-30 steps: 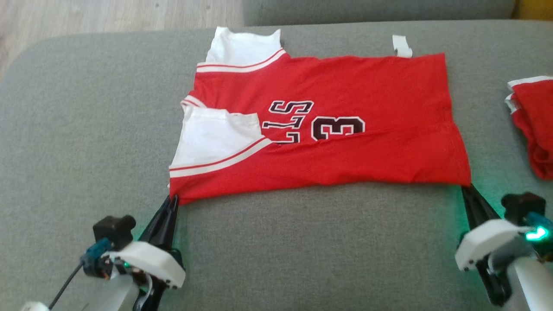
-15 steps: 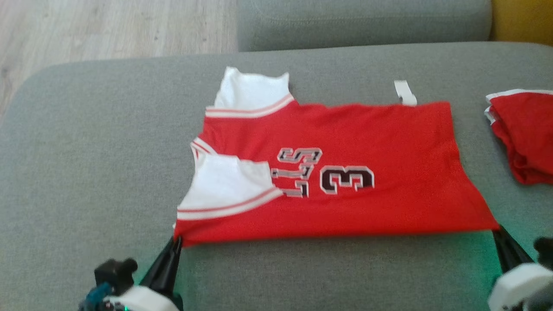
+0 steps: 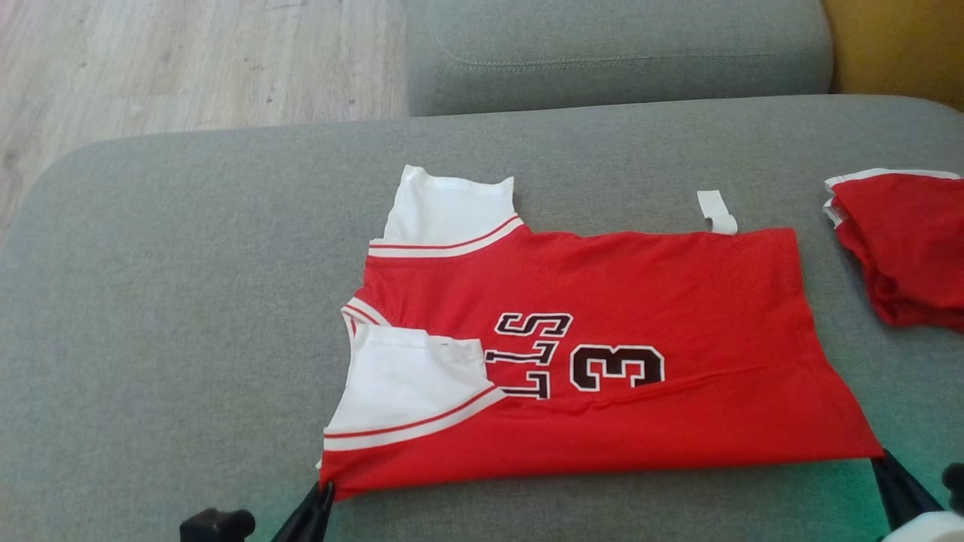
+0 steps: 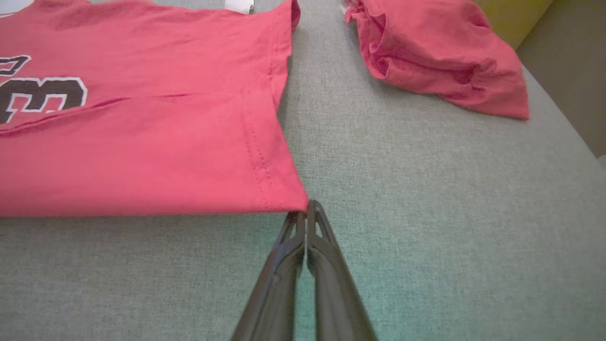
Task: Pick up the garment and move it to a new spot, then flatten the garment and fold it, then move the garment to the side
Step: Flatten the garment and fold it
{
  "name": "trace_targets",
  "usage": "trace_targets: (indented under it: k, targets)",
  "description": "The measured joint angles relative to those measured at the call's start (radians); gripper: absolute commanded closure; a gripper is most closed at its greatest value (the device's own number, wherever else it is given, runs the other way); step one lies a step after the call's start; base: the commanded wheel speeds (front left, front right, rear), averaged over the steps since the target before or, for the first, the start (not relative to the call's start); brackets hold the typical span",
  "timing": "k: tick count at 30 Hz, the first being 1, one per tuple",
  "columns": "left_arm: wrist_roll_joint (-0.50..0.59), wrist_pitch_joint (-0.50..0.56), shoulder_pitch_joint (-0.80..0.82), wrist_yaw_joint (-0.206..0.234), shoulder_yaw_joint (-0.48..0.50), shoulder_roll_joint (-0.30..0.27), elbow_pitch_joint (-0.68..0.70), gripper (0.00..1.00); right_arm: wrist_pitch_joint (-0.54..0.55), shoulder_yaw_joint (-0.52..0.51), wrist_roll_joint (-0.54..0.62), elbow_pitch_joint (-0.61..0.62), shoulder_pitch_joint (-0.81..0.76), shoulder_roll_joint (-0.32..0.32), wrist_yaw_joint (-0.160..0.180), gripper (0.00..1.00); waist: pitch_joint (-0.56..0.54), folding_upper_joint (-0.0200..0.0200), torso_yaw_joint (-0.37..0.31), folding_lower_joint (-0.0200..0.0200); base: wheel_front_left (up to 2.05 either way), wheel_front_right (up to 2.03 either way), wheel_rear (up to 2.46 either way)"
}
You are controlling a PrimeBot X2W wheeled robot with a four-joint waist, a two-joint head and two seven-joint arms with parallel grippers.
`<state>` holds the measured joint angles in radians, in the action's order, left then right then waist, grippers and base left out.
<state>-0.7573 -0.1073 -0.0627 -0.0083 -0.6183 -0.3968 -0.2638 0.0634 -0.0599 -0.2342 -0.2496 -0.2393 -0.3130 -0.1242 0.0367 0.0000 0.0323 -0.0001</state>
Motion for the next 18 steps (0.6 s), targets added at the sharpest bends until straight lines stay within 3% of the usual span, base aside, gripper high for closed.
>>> trace_targets:
  k: [1,2,4,5,11,18]
  targets:
    - [-0.001,0.002,-0.005,0.001,0.000,-0.005,0.007,0.99,0.000,0.000,0.000,0.004,-0.001,0.001,0.000,0.42,-0.002,0.0000,-0.002,0.0000,0.00,0.00,0.00]
    - [-0.002,0.010,-0.006,0.001,0.000,-0.010,0.012,0.83,0.009,0.002,0.000,0.009,-0.001,0.002,0.000,0.00,-0.003,0.0000,-0.003,0.0000,0.00,0.00,0.00]
    - [-0.003,0.028,-0.006,0.000,-0.005,-0.016,0.020,0.40,0.021,0.005,0.005,0.015,-0.001,0.004,0.000,0.00,-0.004,0.0000,-0.005,0.0000,0.00,0.00,0.00]
    - [-0.004,0.042,-0.005,-0.001,-0.011,-0.019,0.022,0.00,0.022,0.003,0.015,0.021,-0.001,0.004,0.000,0.00,-0.005,0.0000,-0.005,0.0001,0.00,0.00,0.00]
    - [0.002,0.115,0.057,-0.024,-0.035,-0.043,0.052,0.00,0.044,-0.006,0.037,0.097,-0.009,0.003,0.000,0.00,0.010,0.0000,-0.010,0.0000,0.00,0.00,0.00]
    - [0.024,0.232,0.383,-0.089,-0.019,-0.107,0.097,0.00,0.062,0.005,0.064,0.191,0.016,0.023,0.000,0.00,0.076,0.0000,-0.029,0.0002,0.00,0.00,0.00]
